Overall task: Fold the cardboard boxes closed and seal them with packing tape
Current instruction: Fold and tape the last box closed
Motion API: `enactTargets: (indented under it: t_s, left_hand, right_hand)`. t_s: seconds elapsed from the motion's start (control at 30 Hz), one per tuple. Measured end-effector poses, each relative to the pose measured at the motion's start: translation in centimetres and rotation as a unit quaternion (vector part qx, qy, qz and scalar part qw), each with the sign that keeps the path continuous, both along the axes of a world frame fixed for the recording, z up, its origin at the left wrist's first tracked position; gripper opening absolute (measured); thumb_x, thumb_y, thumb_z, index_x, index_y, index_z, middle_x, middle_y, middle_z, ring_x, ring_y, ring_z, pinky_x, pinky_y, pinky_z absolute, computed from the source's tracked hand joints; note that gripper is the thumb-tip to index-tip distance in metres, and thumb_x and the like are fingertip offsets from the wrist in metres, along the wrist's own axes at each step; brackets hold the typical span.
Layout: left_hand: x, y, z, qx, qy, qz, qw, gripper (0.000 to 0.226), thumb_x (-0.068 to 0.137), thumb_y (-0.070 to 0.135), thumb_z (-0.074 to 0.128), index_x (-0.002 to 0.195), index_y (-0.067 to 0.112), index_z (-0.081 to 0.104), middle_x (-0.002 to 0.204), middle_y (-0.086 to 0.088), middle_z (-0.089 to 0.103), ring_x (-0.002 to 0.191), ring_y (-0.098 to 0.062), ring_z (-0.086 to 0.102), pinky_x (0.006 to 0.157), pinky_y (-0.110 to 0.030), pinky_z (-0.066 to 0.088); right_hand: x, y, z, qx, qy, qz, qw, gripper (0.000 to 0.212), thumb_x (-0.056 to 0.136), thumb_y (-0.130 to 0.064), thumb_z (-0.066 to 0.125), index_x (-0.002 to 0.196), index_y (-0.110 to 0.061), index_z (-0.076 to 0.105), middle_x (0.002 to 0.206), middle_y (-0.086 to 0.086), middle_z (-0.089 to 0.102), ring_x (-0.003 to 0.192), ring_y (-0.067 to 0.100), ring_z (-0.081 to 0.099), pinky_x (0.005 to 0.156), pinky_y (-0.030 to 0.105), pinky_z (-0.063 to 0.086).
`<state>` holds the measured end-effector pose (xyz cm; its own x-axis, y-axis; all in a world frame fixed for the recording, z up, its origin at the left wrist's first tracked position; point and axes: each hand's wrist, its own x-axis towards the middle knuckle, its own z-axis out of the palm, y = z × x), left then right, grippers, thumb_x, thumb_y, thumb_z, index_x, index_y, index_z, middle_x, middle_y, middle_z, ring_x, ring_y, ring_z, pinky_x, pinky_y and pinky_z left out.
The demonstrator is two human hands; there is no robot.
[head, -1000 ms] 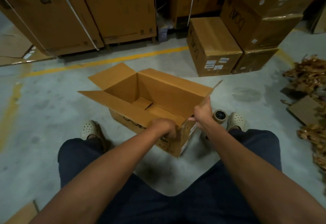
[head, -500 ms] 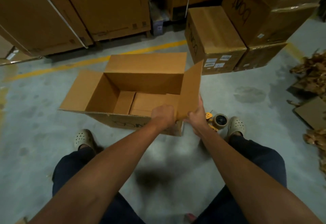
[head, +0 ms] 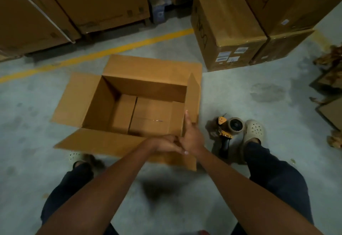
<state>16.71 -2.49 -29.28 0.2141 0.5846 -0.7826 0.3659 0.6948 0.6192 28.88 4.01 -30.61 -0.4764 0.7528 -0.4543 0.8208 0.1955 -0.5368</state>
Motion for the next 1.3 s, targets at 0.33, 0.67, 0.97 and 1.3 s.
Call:
enactTargets:
  t_s: [0.33, 0.67, 0.97, 1.3]
  left_hand:
    - [-0.8, 1.5, -5.8, -0.005, 0.021, 0.413, 0.91, 0.022, 0.094, 0.022, 0.053, 0.11, 0.009, 0.059, 0.11, -0.012, 0.067, 0.097, -0.025, 0.064, 0.085, -0.041, 0.057]
    - [-3.5, 1.1, -8.8, 0.046, 0.247, 0.176, 0.952, 0.024, 0.095, 0.016, 0.056, 0.115, 0.012, 0.07, 0.112, -0.001, 0.068, 0.102, -0.021, 0.063, 0.078, -0.021, 0.045]
    - [-19.7, -3.9, -6.7, 0.072, 0.334, 0.326, 0.882, 0.021, 0.092, 0.009, 0.056, 0.106, 0.008, 0.072, 0.107, -0.008, 0.071, 0.105, -0.026, 0.064, 0.09, -0.029, 0.048]
    - [-34.3, -14.1, -6.5, -0.004, 0.207, 0.826, 0.524, 0.052, 0.095, 0.026, 0.051, 0.142, 0.005, 0.041, 0.132, -0.017, 0.05, 0.118, -0.036, 0.051, 0.096, -0.044, 0.047]
  right_hand:
    - [-1.9, -0.2, -2.3, -0.046, -0.115, 0.13, 0.984, 0.086, 0.086, -0.034, 0.066, 0.154, -0.033, 0.012, 0.156, 0.006, 0.009, 0.135, 0.04, 0.023, 0.111, 0.046, 0.032]
    - [-3.4, 1.4, -3.7, -0.057, -0.229, 0.209, 0.949, 0.051, 0.09, -0.032, 0.058, 0.14, -0.027, 0.047, 0.157, 0.008, 0.017, 0.138, 0.038, 0.019, 0.114, 0.049, 0.026]
    - [-14.9, -2.2, -4.5, -0.004, -0.126, 0.216, 0.968, 0.049, 0.084, -0.029, 0.056, 0.133, -0.024, 0.052, 0.138, 0.007, 0.039, 0.13, 0.032, 0.036, 0.11, 0.041, 0.033]
    - [-31.1, -7.6, -2.7, -0.102, 0.029, 0.245, 0.964, 0.045, 0.093, -0.025, 0.058, 0.137, -0.022, 0.052, 0.139, 0.004, 0.053, 0.127, 0.024, 0.049, 0.105, 0.032, 0.04]
